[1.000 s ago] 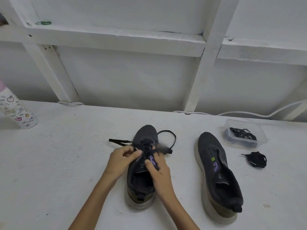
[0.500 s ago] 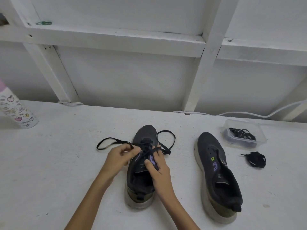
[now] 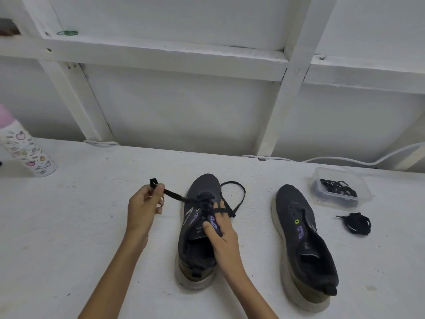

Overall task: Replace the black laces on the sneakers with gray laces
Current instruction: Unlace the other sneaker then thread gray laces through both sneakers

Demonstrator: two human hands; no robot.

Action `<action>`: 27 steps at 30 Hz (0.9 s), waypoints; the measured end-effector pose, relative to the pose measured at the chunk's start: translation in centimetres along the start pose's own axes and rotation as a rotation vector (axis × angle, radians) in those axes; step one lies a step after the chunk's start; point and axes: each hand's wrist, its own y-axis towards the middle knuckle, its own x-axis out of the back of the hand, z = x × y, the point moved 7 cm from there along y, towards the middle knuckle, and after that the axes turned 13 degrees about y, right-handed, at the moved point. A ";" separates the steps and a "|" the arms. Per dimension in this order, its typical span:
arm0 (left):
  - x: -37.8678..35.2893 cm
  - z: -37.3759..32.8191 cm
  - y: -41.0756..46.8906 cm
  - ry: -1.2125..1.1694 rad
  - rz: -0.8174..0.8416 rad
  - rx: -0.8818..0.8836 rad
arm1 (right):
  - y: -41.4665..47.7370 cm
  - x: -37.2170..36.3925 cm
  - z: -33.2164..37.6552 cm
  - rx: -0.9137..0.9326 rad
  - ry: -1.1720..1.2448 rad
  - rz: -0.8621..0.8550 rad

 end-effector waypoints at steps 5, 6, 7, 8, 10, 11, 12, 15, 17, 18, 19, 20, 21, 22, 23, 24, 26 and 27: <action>-0.9 2.6 -1.6 -0.029 0.004 0.117 | -0.2 0.3 0.3 0.040 -0.036 -0.029; -1.3 2.8 -1.9 -0.035 0.019 0.141 | -0.3 0.4 0.4 0.058 -0.061 -0.039; -1.7 3.0 -2.3 -0.035 0.042 0.156 | -0.3 0.6 0.5 0.076 -0.091 -0.045; -2.1 3.0 -2.8 -0.019 0.076 0.161 | -0.2 0.7 0.6 0.085 -0.116 -0.050; -3.0 2.8 -4.0 0.044 0.164 0.127 | 0.1 1.1 0.9 0.080 -0.095 -0.064; -3.4 2.6 -4.6 0.056 0.210 0.100 | 0.3 1.4 1.0 0.068 -0.071 -0.074; -3.9 2.6 -5.2 0.044 0.251 0.084 | 0.7 1.7 1.1 0.060 -0.067 -0.088; -5.5 1.8 -6.7 0.048 0.366 0.013 | 2.2 2.4 1.4 0.056 -0.216 -0.089; -6.2 1.4 -7.0 0.146 0.422 -0.095 | 3.3 2.5 1.6 0.054 -0.363 -0.062; -6.4 1.2 -7.1 0.176 0.439 -0.125 | 3.8 2.4 1.8 0.058 -0.433 -0.046; -6.4 1.2 -7.0 0.194 0.449 -0.135 | 4.2 2.3 2.1 0.068 -0.510 -0.026; -6.4 1.2 -6.9 0.203 0.454 -0.134 | 4.5 2.0 2.4 0.085 -0.587 -0.002; -6.3 1.2 -6.8 0.211 0.458 -0.129 | 4.7 1.7 2.7 0.109 -0.660 0.025; -6.3 1.3 -6.8 0.222 0.464 -0.131 | 4.8 1.4 2.9 0.137 -0.727 0.044; -6.3 1.3 -6.8 0.238 0.473 -0.133 | 5.0 1.2 3.1 0.167 -0.785 0.051; -6.3 1.3 -6.8 0.249 0.482 -0.134 | 5.2 1.0 3.2 0.189 -0.833 0.047; -6.4 1.6 -6.7 0.266 0.497 -0.135 | 5.9 0.7 3.1 0.198 -0.892 0.025; -6.4 1.8 -6.6 0.273 0.500 -0.131 | 6.3 0.5 3.0 0.193 -0.909 0.011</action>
